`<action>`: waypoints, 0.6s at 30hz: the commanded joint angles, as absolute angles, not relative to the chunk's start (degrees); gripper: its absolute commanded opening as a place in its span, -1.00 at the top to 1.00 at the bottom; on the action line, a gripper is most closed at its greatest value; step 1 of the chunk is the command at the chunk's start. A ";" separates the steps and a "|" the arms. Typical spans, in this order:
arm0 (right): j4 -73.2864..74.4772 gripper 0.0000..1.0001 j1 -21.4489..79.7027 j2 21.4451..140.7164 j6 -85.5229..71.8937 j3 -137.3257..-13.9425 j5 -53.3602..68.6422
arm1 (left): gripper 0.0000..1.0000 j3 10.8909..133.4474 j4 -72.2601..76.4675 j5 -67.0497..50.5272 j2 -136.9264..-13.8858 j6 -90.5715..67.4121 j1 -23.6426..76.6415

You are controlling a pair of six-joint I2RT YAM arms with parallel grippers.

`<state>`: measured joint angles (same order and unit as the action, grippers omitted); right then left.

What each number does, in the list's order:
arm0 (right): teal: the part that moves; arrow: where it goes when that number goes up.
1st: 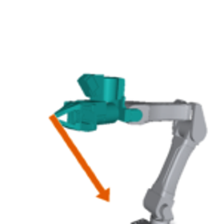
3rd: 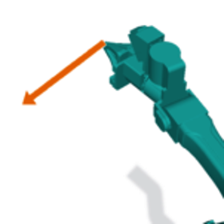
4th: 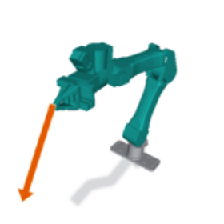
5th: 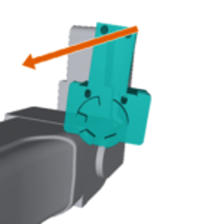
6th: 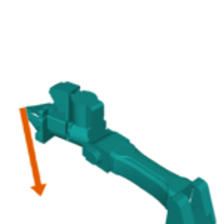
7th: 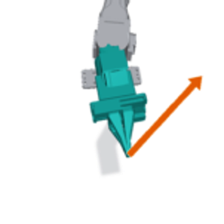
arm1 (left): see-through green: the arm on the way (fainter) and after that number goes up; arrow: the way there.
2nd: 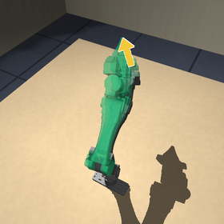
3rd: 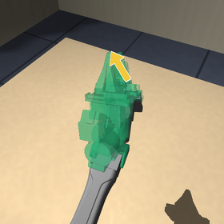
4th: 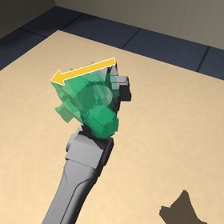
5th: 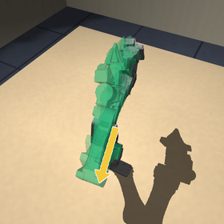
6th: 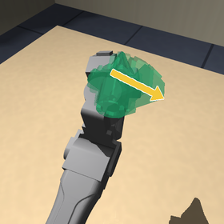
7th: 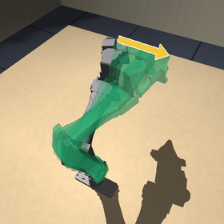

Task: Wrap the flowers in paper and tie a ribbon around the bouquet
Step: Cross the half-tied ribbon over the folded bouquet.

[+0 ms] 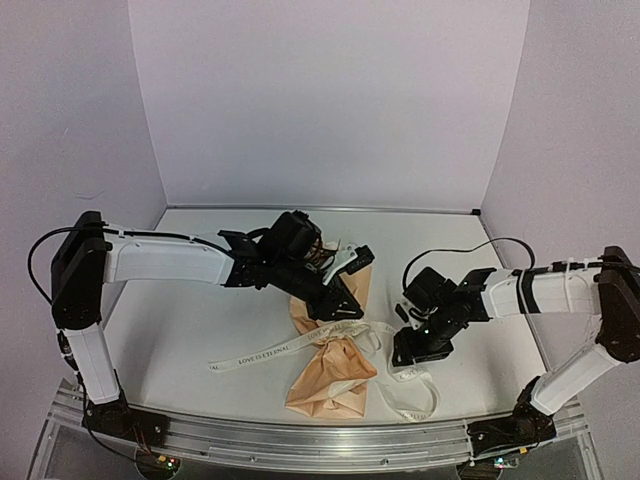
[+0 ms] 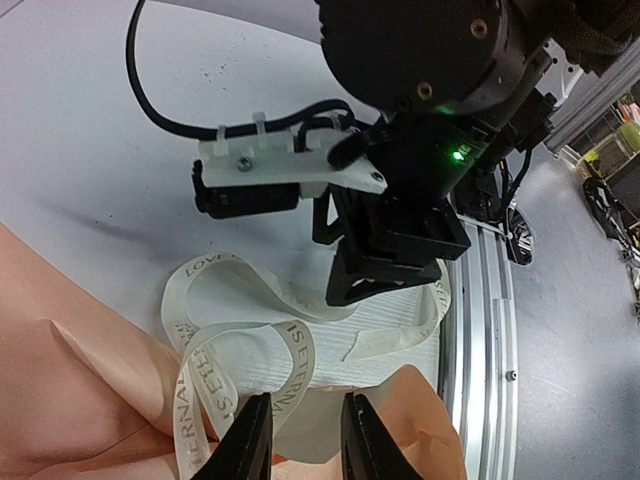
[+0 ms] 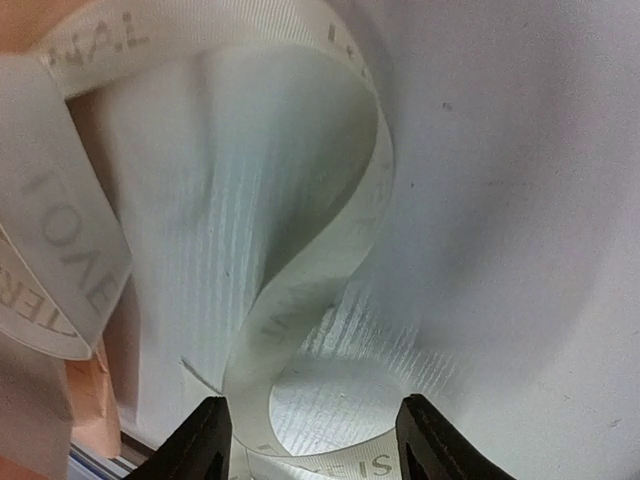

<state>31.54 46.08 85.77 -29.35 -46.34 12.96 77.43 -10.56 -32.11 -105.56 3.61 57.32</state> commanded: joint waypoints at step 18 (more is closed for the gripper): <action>33.88 0.05 53.52 86.82 -22.00 -42.24 7.37 | 0.48 71.79 -6.70 -32.50 -100.81 0.52 52.59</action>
